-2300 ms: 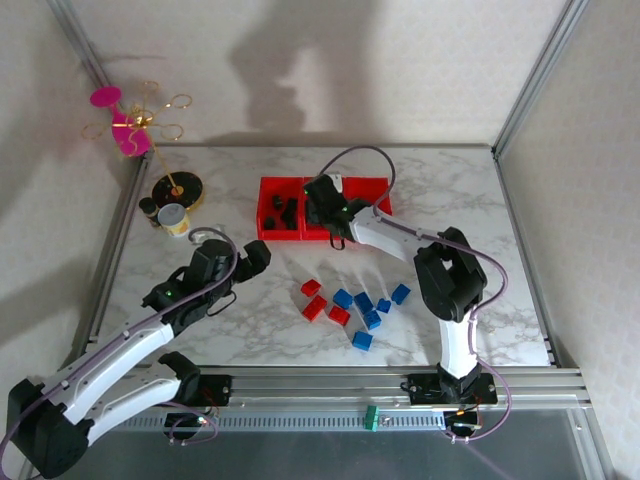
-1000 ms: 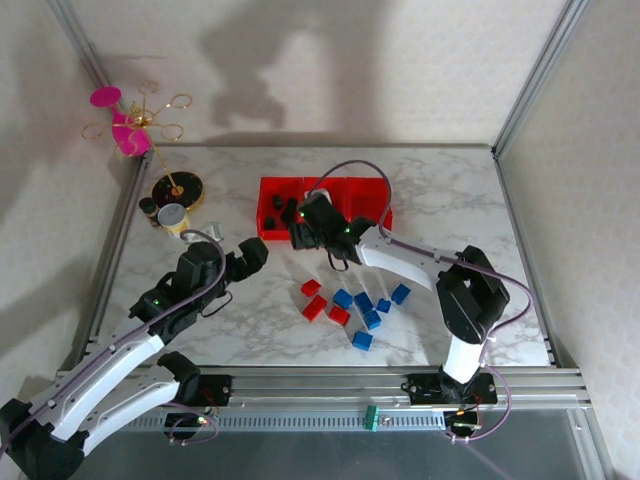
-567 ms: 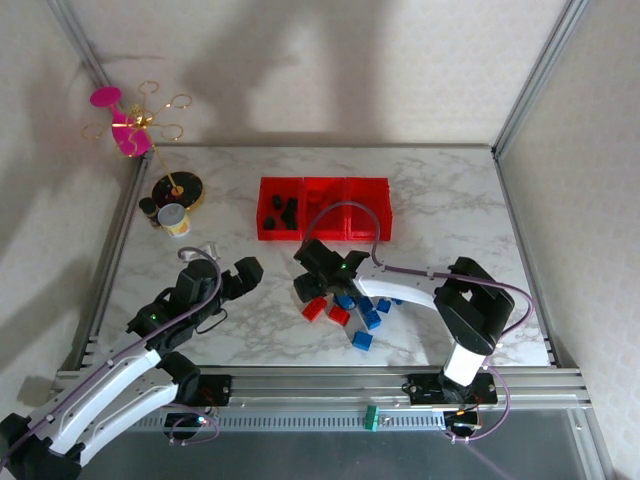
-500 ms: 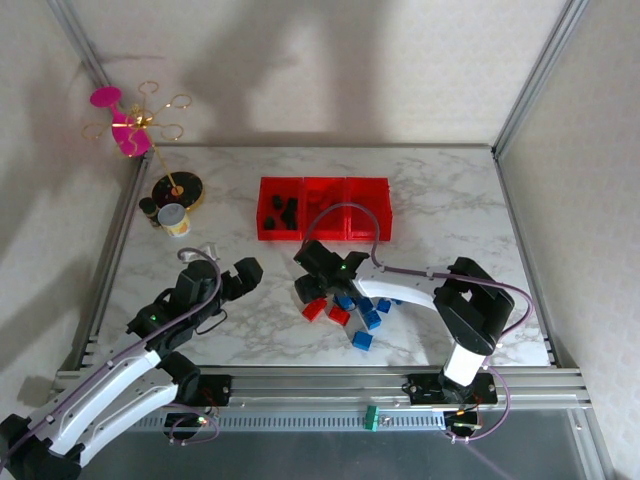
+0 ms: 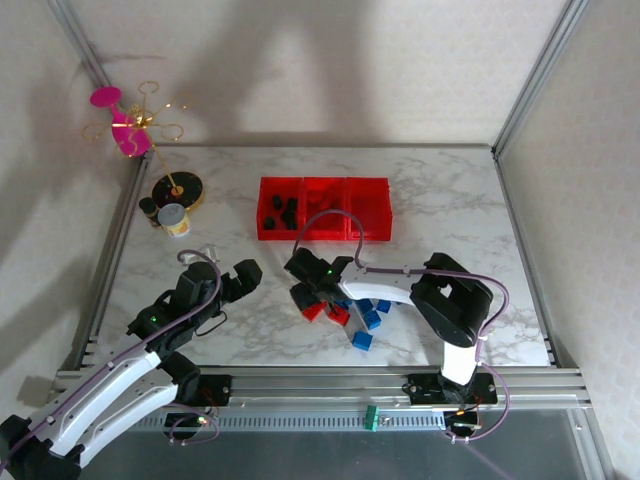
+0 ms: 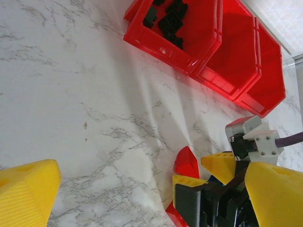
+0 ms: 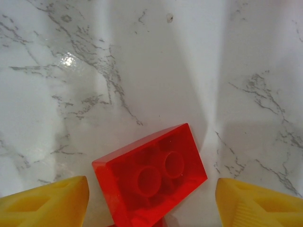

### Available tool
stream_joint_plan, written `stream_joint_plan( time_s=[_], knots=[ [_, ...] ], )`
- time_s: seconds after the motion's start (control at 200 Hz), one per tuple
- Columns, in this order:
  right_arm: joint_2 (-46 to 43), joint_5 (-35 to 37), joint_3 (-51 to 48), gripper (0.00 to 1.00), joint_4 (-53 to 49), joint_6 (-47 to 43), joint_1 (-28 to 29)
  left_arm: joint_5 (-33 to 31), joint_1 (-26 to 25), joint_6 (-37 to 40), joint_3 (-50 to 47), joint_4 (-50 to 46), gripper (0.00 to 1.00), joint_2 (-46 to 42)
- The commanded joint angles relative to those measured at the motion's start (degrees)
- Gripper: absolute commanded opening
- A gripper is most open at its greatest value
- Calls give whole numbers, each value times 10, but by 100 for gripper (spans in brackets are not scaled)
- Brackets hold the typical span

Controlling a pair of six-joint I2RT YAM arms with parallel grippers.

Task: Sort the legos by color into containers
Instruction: Pick up the lego from the center of the table.

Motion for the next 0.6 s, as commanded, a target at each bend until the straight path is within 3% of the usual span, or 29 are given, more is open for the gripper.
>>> stream_joint_plan(
  time_s=[0.0,0.446,0.596],
  knots=[
    [18,27,20,68,-8,-3,5,-11,4,-5,-6,0,100,0],
    [32,38,28,49,-1,7,3,-9,4,0,-3,6,100,11],
    [22,27,28,46,1,10,-3,-7,4,2,2,6,100,14]
  ],
)
